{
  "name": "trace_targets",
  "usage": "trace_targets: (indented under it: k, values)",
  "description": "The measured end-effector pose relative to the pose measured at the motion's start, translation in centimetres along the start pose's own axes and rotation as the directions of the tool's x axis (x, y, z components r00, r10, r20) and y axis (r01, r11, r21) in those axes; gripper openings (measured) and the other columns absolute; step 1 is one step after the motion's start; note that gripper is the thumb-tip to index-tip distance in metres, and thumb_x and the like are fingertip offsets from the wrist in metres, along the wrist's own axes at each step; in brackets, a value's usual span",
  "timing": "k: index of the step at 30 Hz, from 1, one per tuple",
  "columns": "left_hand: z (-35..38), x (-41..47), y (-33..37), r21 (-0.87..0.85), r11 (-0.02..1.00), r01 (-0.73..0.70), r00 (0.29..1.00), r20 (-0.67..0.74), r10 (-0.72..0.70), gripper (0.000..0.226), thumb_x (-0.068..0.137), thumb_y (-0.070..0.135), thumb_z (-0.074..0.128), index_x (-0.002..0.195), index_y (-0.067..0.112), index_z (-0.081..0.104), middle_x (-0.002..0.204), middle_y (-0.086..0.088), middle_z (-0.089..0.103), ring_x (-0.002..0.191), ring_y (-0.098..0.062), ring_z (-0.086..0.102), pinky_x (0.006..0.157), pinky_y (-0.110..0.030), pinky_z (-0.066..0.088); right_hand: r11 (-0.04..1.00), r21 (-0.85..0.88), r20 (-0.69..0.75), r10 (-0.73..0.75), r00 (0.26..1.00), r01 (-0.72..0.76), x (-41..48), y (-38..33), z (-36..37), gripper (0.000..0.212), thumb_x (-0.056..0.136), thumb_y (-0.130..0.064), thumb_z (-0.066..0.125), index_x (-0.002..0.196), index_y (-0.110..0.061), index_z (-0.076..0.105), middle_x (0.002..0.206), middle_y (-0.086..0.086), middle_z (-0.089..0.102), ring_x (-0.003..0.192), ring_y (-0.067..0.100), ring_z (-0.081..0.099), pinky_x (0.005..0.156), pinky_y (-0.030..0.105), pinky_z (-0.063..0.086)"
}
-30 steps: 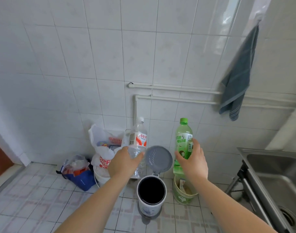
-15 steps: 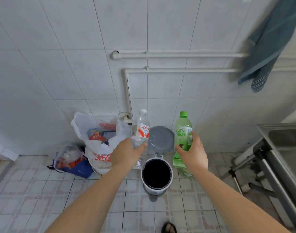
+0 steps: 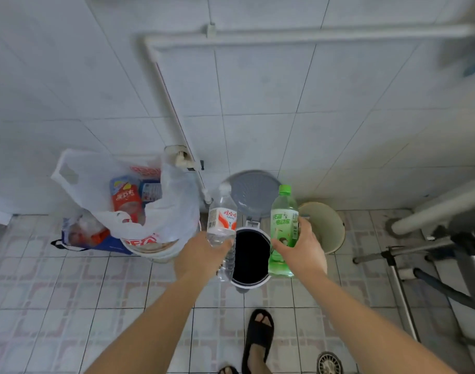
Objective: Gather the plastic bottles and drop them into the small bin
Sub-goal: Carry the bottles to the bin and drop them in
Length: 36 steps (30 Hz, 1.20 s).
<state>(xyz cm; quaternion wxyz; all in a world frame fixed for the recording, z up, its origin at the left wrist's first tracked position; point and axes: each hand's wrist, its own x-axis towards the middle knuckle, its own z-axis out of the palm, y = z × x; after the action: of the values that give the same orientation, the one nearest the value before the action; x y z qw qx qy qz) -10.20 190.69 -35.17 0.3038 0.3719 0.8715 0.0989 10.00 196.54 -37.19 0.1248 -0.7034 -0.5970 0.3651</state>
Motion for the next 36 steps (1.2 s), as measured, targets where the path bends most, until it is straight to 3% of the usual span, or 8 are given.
trace_targets:
  k: [7, 11, 14, 19, 26, 31, 36]
  values:
    - [7.9, 3.7, -2.9, 0.098, 0.993, 0.072, 0.989, 0.119, -0.084, 0.052, 0.069, 0.071, 0.052, 0.095, 0.025, 0.054, 0.080, 0.007, 0.062, 0.069, -0.014, 0.060, 0.059, -0.030, 0.047, 0.988, -0.044, 0.137, 0.154, 0.979, -0.149, 3.6, 5.8, 5.7, 0.077, 0.074, -0.043, 0.072, 0.135, -0.029, 0.028, 0.116, -0.001, 0.060, 0.094, 0.024, 0.061, 0.068, 0.039, 0.053]
    - [11.6, 5.9, -5.4, 0.147, 0.985, 0.095, 0.984, 0.138, -0.115, 0.051, 0.072, 0.069, 0.052, 0.095, 0.024, 0.040, 0.080, 0.005, 0.060, 0.064, -0.012, 0.055, 0.047, -0.025, 0.031, 0.977, -0.120, 0.194, 0.196, 0.961, -0.176, 5.0, 8.6, 9.5, 0.075, 0.074, -0.044, 0.070, 0.135, -0.030, 0.028, 0.114, 0.002, 0.059, 0.090, 0.022, 0.059, 0.066, 0.037, 0.052]
    - [14.5, 7.8, -7.5, 0.203, 0.975, 0.096, 0.972, 0.190, -0.135, 0.049, 0.073, 0.067, 0.050, 0.094, 0.025, 0.037, 0.079, 0.008, 0.056, 0.058, -0.004, 0.049, 0.044, -0.023, 0.028, 0.974, -0.148, 0.221, 0.201, 0.954, -0.171, 5.9, 10.8, 12.4, 0.077, 0.076, -0.040, 0.068, 0.140, -0.032, 0.026, 0.118, 0.001, 0.055, 0.094, 0.021, 0.058, 0.068, 0.037, 0.053]
    - [19.5, 11.3, -10.4, 0.258, 0.958, 0.123, 0.934, 0.295, -0.199, 0.053, 0.072, 0.069, 0.048, 0.102, 0.025, 0.040, 0.086, 0.006, 0.058, 0.070, -0.010, 0.056, 0.050, -0.025, 0.037, 0.960, -0.235, 0.296, 0.219, 0.930, -0.151, 7.6, 14.3, 16.9, 0.072, 0.077, -0.038, 0.065, 0.138, -0.030, 0.030, 0.122, 0.001, 0.043, 0.094, 0.019, 0.054, 0.072, 0.039, 0.054]
    - [24.6, 14.5, -12.7, 0.260, 0.943, 0.206, 0.869, 0.394, -0.298, 0.059, 0.073, 0.069, 0.045, 0.111, 0.023, 0.044, 0.084, 0.005, 0.057, 0.068, -0.009, 0.052, 0.061, -0.029, 0.043, 0.943, -0.255, 0.279, 0.281, 0.918, -0.211, 10.7, 17.0, 21.3, 0.066, 0.075, -0.040, 0.066, 0.132, -0.026, 0.038, 0.119, 0.002, 0.047, 0.090, 0.020, 0.054, 0.067, 0.034, 0.050]
    - [26.9, 17.3, -12.7, 0.216, 0.947, 0.237, 0.879, 0.367, -0.304, 0.060, 0.076, 0.068, 0.045, 0.114, 0.021, 0.043, 0.087, 0.004, 0.056, 0.069, -0.010, 0.053, 0.058, -0.029, 0.040, 0.941, -0.215, 0.272, 0.316, 0.909, -0.263, 12.7, 17.6, 23.7, 0.063, 0.071, -0.041, 0.068, 0.127, -0.026, 0.044, 0.113, 0.000, 0.052, 0.086, 0.019, 0.055, 0.064, 0.032, 0.047]
    - [29.2, 19.7, -12.7, 0.140, 0.965, 0.223, 0.889, 0.378, -0.260, 0.052, 0.076, 0.068, 0.047, 0.102, 0.022, 0.042, 0.083, 0.006, 0.056, 0.062, -0.004, 0.049, 0.048, -0.024, 0.033, 0.947, -0.208, 0.251, 0.294, 0.922, -0.245, 14.2, 17.9, 25.8, 0.060, 0.074, -0.043, 0.066, 0.127, -0.024, 0.045, 0.116, 0.000, 0.053, 0.085, 0.019, 0.055, 0.063, 0.031, 0.046]
